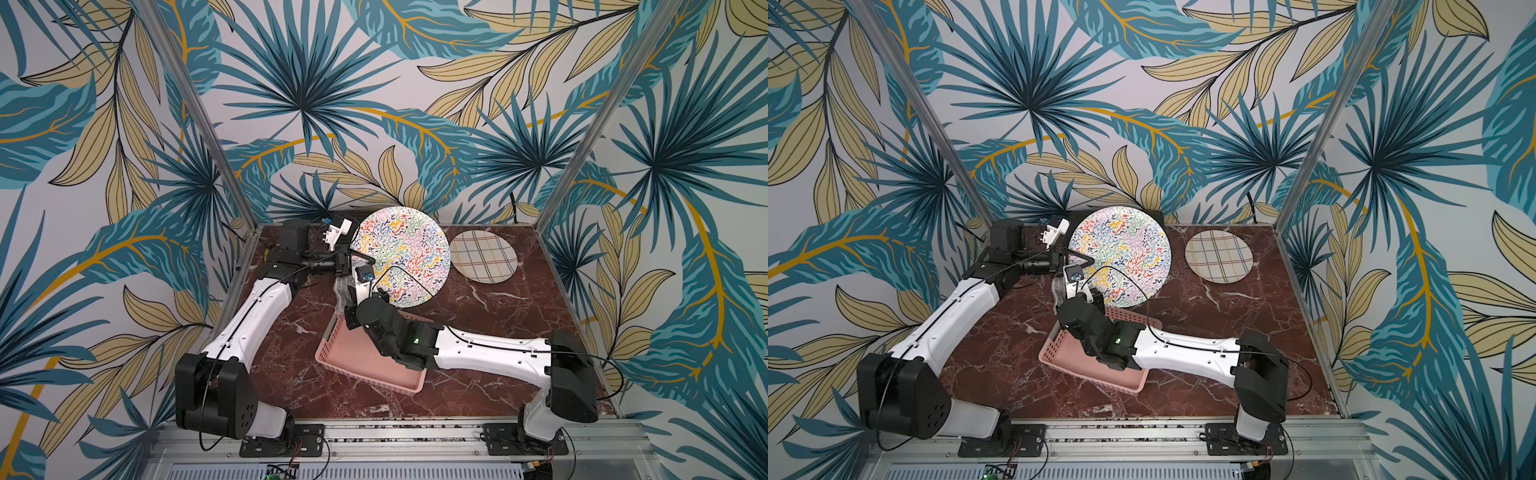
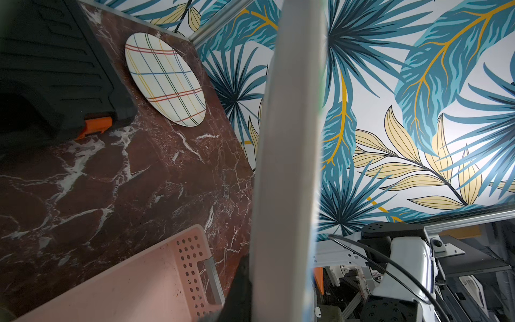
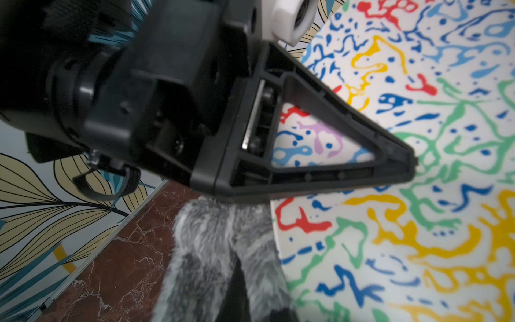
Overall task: Wipe the wet plate dry
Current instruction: Wipe the plate with towel, then place the towel at the center of the board.
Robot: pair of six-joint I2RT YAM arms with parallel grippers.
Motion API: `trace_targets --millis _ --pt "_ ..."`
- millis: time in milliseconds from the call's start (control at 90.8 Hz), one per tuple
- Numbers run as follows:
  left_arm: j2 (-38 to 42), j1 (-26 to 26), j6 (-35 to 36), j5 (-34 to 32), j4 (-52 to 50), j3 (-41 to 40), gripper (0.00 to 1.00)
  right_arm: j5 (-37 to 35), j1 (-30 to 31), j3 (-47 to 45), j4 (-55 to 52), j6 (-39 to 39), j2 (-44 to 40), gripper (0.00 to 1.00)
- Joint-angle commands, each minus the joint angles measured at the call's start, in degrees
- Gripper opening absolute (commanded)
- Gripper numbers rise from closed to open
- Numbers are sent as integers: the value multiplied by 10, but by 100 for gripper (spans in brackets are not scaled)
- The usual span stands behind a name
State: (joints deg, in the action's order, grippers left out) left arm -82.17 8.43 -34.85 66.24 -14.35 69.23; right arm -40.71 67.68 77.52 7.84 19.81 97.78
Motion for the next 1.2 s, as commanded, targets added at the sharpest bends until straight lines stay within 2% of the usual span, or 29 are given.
trace_targets --millis 0,231,375,496,584,683,738,815,892,991,1102,1190 --pt "9 -4 41 2 -30 -21 0 -61 -17 36 125 -28 -39 0" --pt "9 -5 49 -19 -34 -23 0 130 -17 -62 148 -35 -147 0" --pt "7 -7 51 -25 -34 -17 0 163 -17 -135 121 -24 -231 0" --pt "4 -8 56 -26 -41 -9 0 106 -16 -195 47 11 -313 0" --pt "4 -8 62 -28 -48 -4 0 8 -17 -238 -37 58 -379 0" --pt "8 -9 79 -37 -61 4 0 -136 -19 -257 -262 206 -440 0" --pt "10 -9 86 -42 -66 8 0 -169 -20 -270 -369 290 -466 0" --pt "14 -9 92 -48 -71 12 0 -171 -20 -293 -492 398 -484 0" --pt "17 -9 98 -52 -77 15 0 -152 -20 -311 -611 510 -475 0" --pt "21 -9 107 -57 -85 18 0 -100 -21 -345 -666 587 -445 0" --pt "24 -9 115 -63 -90 18 0 -16 -43 -404 -619 593 -404 0" --pt "27 -9 128 -68 -96 18 0 76 -95 -472 -503 552 -378 2"
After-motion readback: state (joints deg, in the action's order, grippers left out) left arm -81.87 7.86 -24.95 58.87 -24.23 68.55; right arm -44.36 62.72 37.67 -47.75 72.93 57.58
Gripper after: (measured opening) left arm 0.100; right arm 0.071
